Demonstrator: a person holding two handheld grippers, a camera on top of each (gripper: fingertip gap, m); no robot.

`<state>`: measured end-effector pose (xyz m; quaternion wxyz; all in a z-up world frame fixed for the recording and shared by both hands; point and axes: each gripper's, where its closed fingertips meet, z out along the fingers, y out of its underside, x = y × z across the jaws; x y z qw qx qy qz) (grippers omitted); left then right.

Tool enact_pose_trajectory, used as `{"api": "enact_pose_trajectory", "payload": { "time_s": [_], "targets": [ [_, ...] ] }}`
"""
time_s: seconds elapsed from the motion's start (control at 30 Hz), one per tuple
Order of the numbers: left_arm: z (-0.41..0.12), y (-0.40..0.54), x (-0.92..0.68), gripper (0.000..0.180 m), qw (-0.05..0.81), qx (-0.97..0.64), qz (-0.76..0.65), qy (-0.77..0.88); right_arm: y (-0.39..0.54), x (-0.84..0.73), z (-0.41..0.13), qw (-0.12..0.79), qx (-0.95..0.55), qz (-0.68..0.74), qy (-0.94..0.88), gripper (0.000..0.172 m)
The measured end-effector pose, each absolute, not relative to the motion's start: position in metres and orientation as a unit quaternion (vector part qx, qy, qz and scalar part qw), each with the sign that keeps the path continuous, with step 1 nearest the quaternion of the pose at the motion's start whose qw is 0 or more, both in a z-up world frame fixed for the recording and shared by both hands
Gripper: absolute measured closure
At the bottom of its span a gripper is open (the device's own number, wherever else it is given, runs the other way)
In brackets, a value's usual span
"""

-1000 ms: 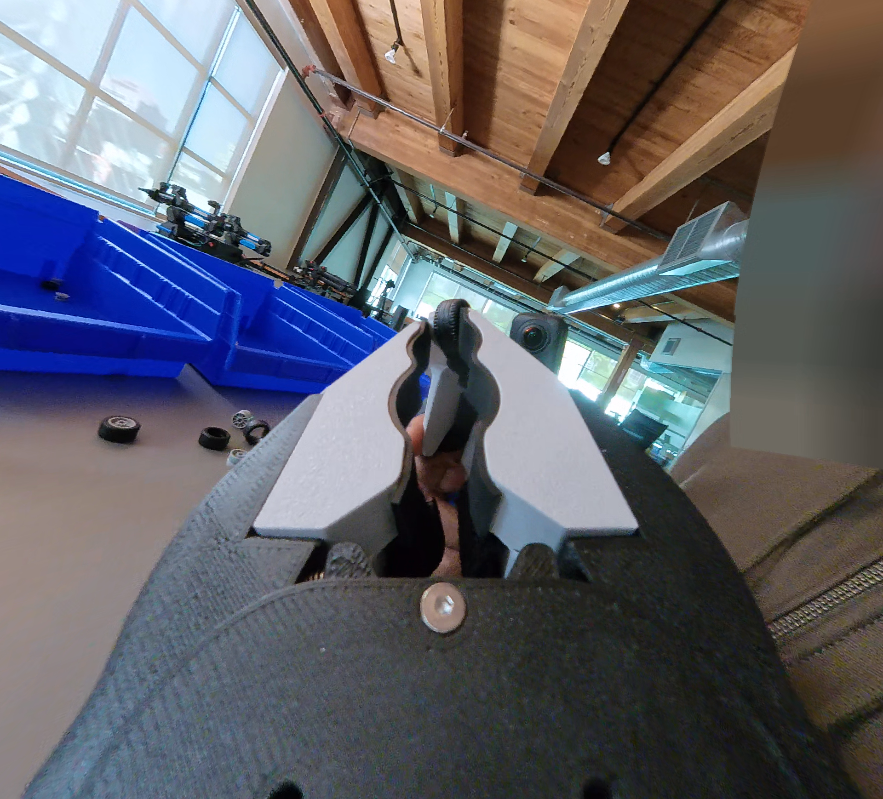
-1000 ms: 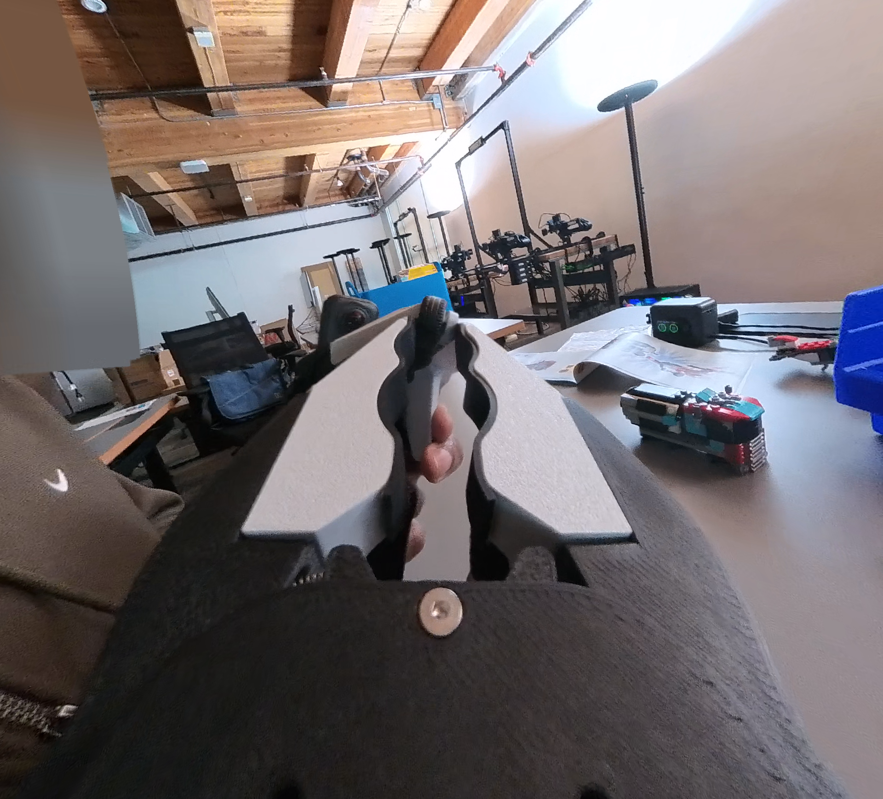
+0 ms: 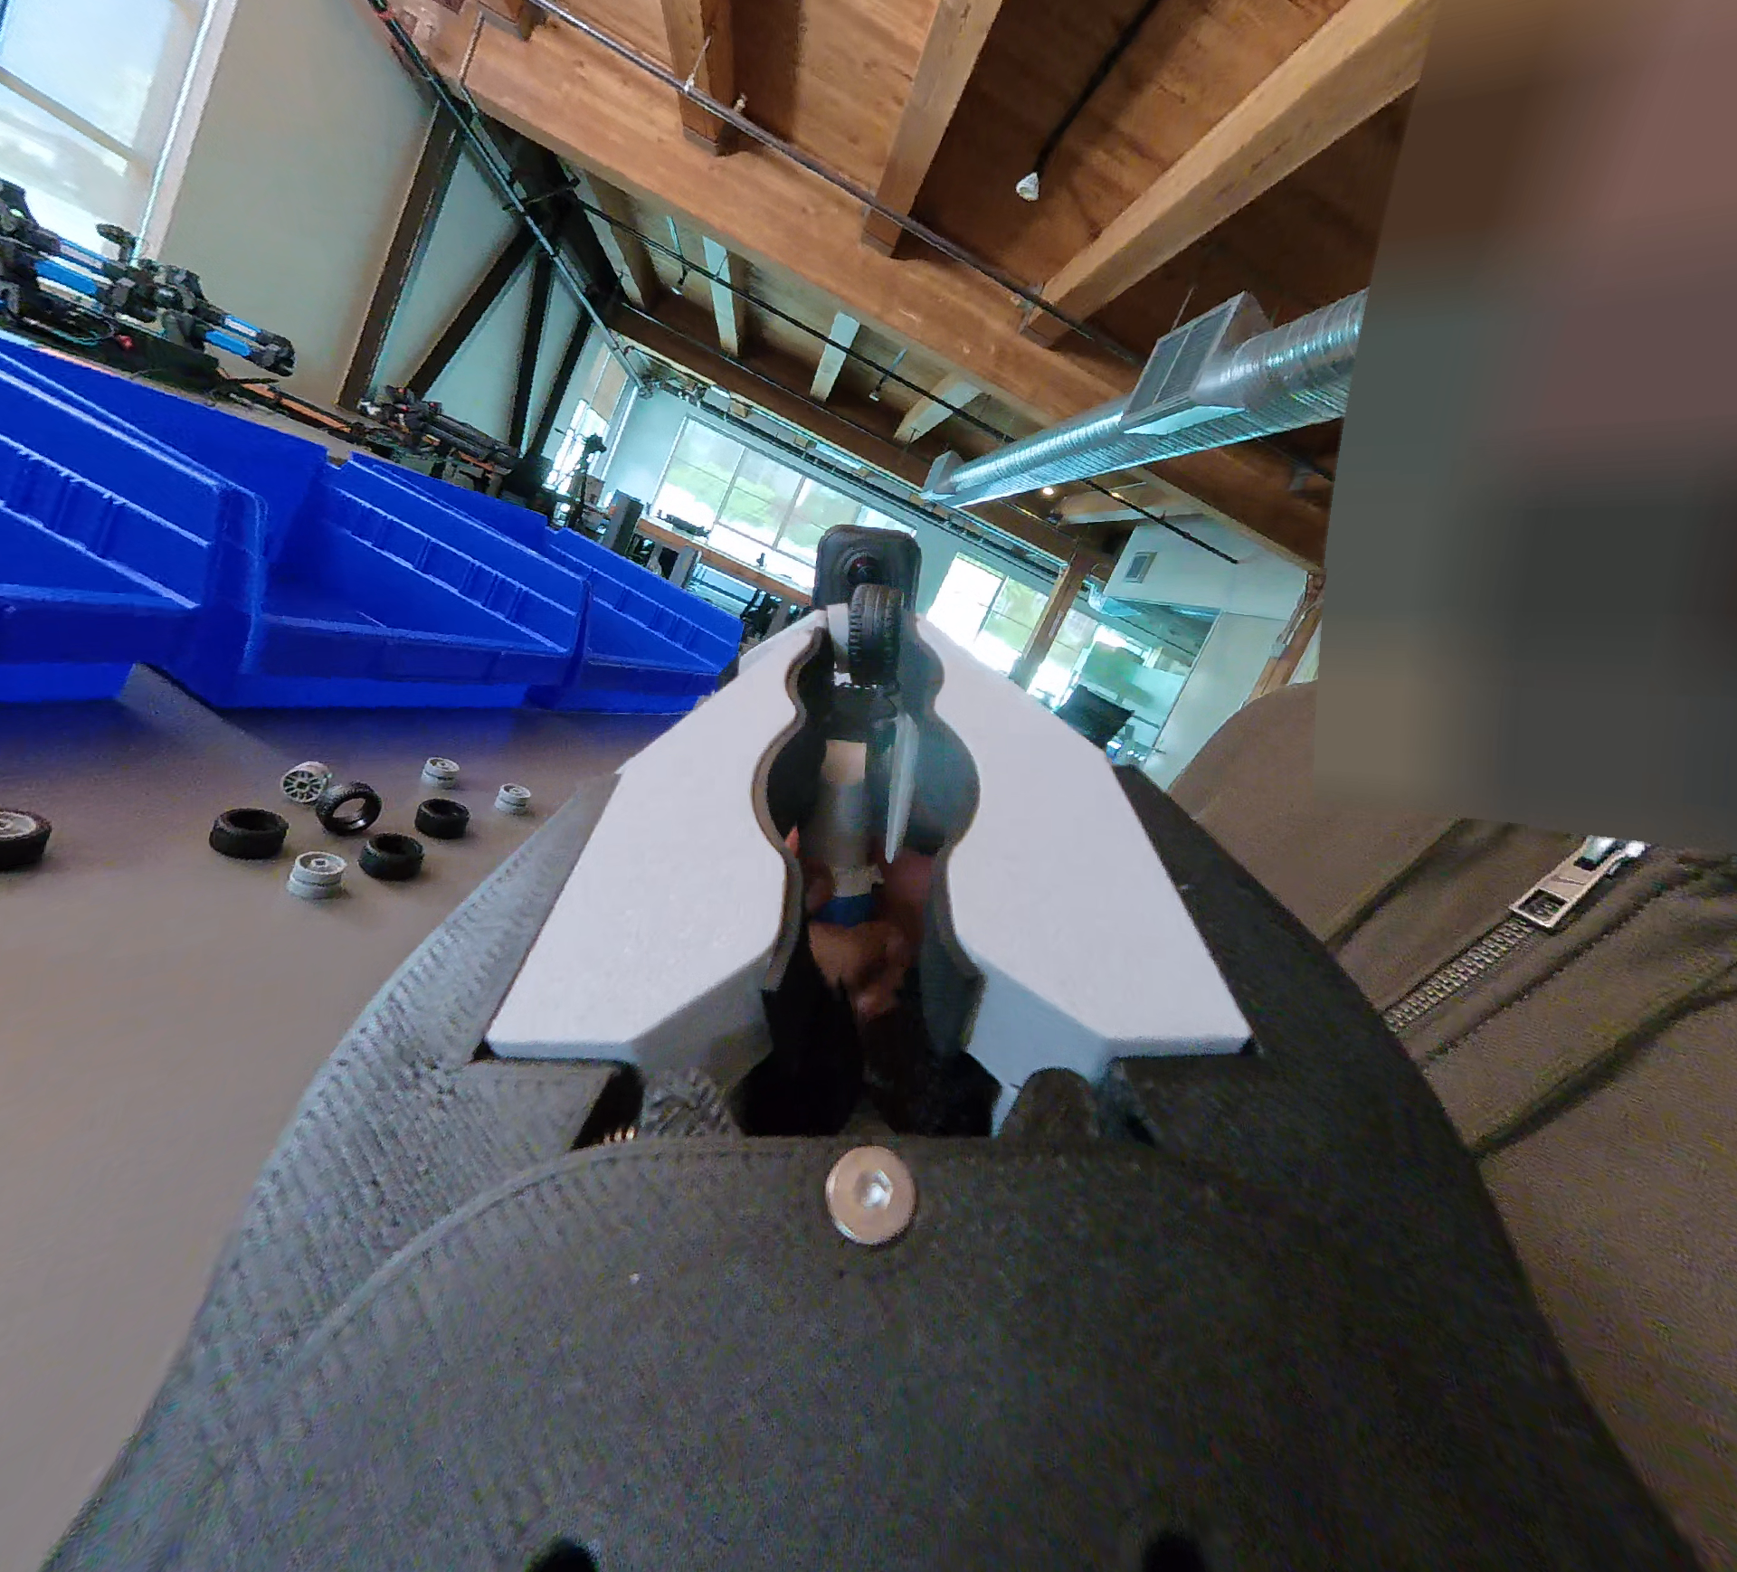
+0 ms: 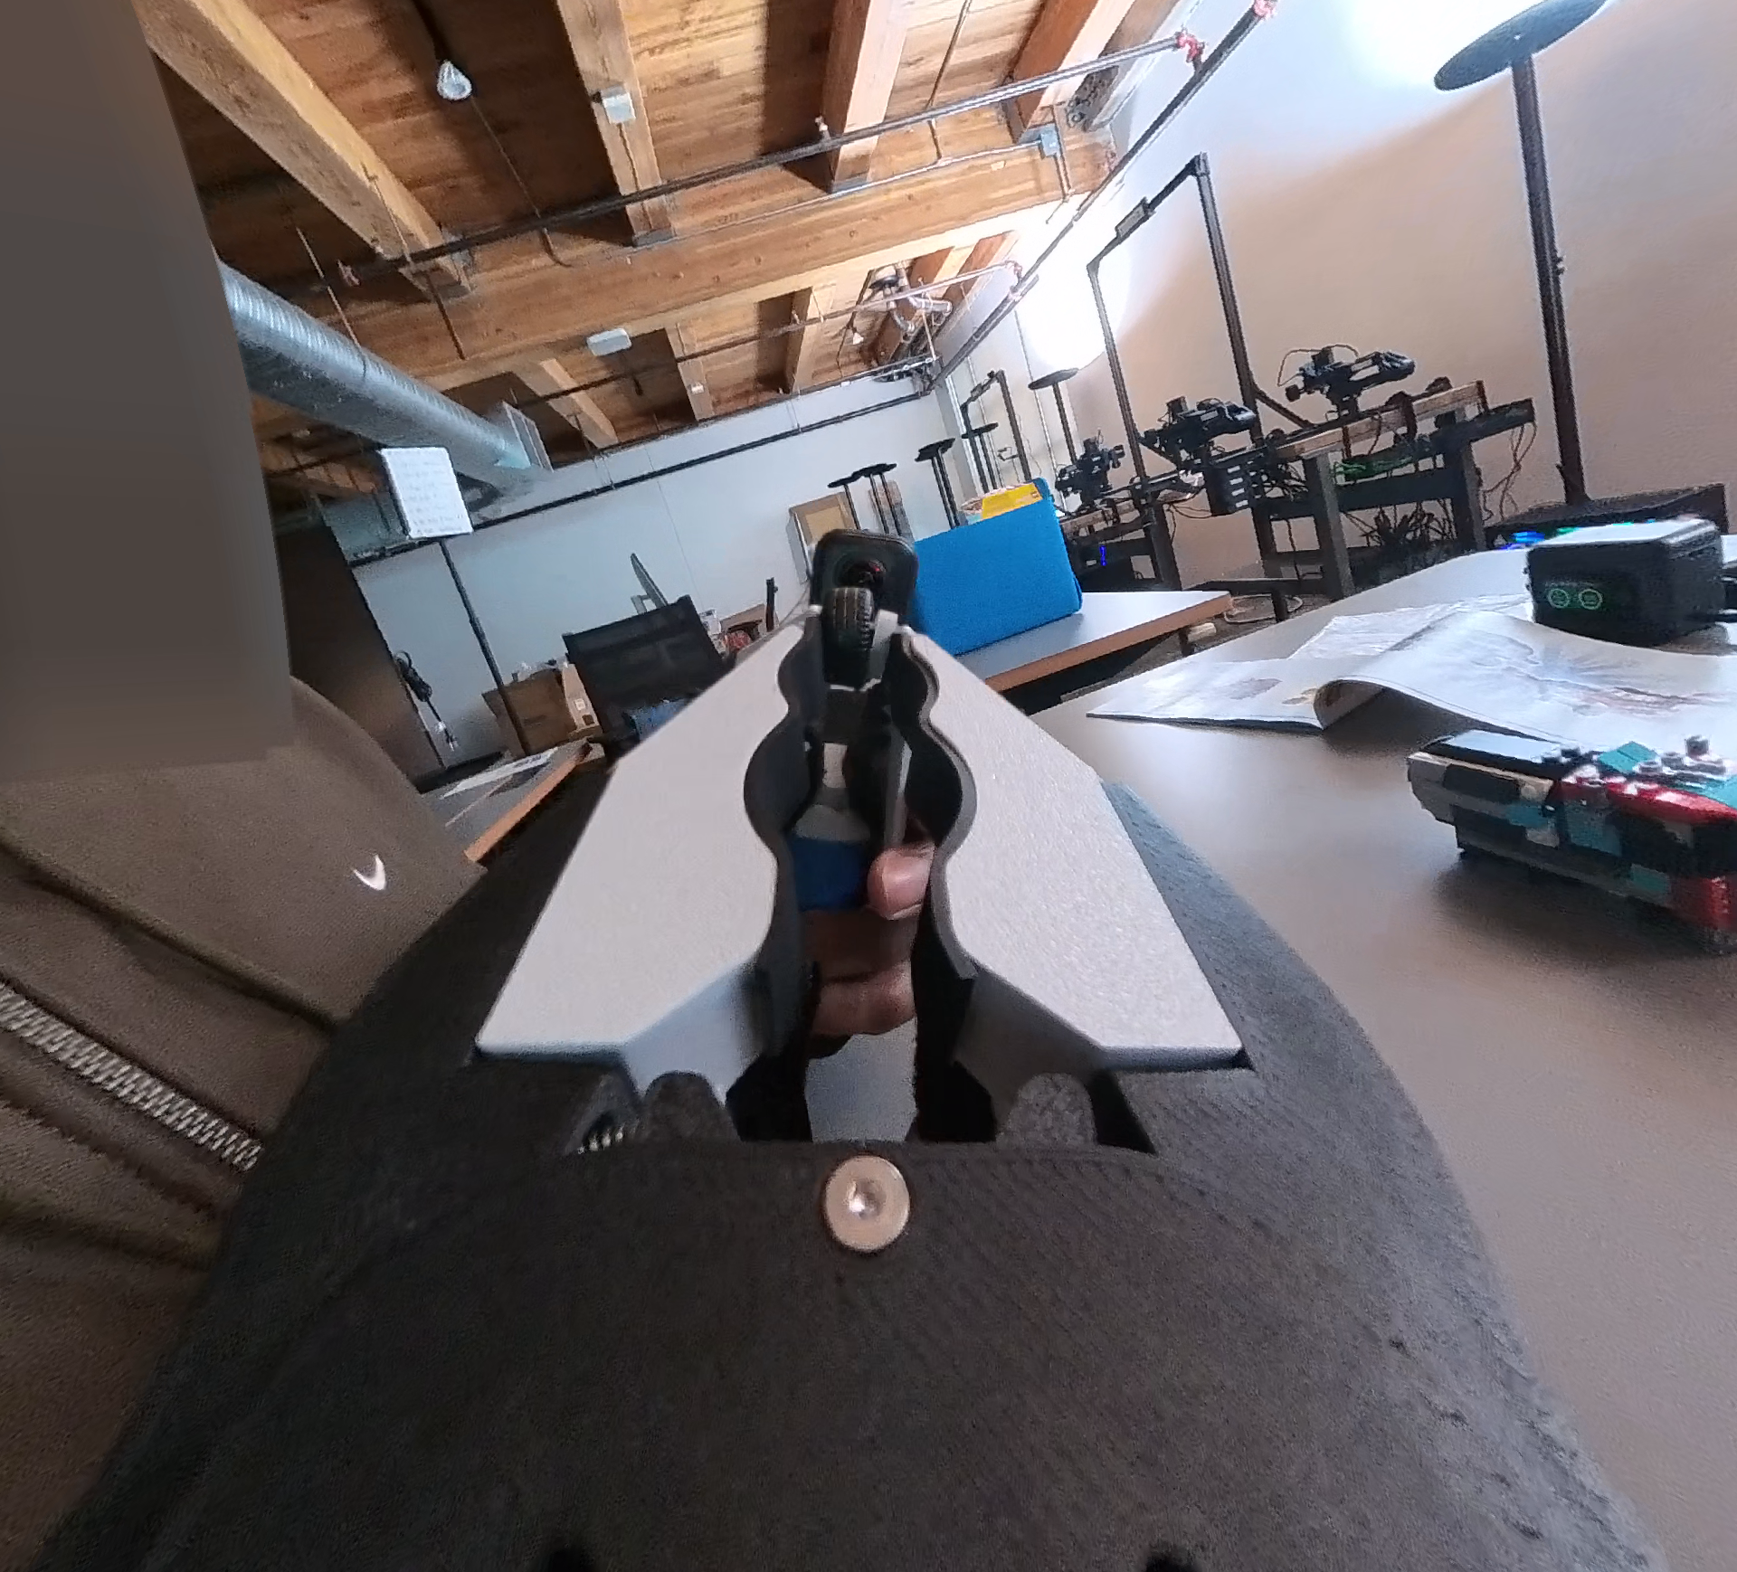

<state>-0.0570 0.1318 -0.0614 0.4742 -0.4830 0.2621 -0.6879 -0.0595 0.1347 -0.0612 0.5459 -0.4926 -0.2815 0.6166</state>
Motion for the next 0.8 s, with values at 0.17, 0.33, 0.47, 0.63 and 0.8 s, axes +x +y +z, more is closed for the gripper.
{"api": "enact_pose_trajectory", "payload": {
  "time_s": [0.17,0.33,0.47,0.63,0.8],
  "targets": [
    [-0.0602,0.1315,-0.0571,0.166,0.436,-0.461,-0.738,0.23,0.1322,-0.0589,-0.0606,0.551,-0.487,0.612,-0.291,0.158],
    [-0.0577,0.1307,-0.0573,0.165,0.381,-0.432,-0.795,0.191,0.1312,-0.0584,-0.0577,0.556,-0.48,0.615,-0.287,0.158],
    [-0.0569,0.1308,-0.0558,0.165,0.355,-0.417,-0.819,0.169,0.131,-0.0567,-0.056,0.553,-0.474,0.625,-0.281,0.158],
    [-0.0581,0.1317,-0.0561,0.166,0.351,-0.415,-0.823,0.166,0.1316,-0.0567,-0.0572,0.541,-0.474,0.637,-0.276,0.158],
    [-0.0635,0.136,-0.0559,0.166,0.429,-0.449,-0.757,0.204,0.1351,-0.0579,-0.0625,0.545,-0.491,0.619,-0.279,0.157]
  ]
}}
